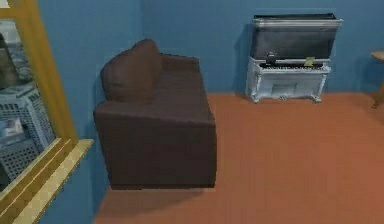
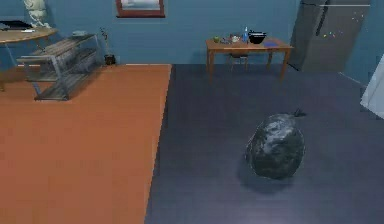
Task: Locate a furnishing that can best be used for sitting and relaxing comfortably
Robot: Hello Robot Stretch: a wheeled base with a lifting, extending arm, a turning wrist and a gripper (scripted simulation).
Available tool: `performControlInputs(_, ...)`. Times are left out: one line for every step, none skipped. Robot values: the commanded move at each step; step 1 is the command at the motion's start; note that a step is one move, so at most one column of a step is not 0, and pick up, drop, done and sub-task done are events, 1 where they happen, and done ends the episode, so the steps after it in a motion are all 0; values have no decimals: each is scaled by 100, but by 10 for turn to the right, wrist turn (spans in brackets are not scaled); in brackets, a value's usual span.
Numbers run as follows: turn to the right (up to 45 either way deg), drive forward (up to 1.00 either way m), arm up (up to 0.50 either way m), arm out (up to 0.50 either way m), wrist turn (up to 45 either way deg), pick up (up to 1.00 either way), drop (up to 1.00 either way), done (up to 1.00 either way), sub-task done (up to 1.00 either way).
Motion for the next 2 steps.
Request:
performControlInputs(0,60,0,0,0,0,0,0,0)
performControlInputs(0,0,0,0,0,0,0,100,0)
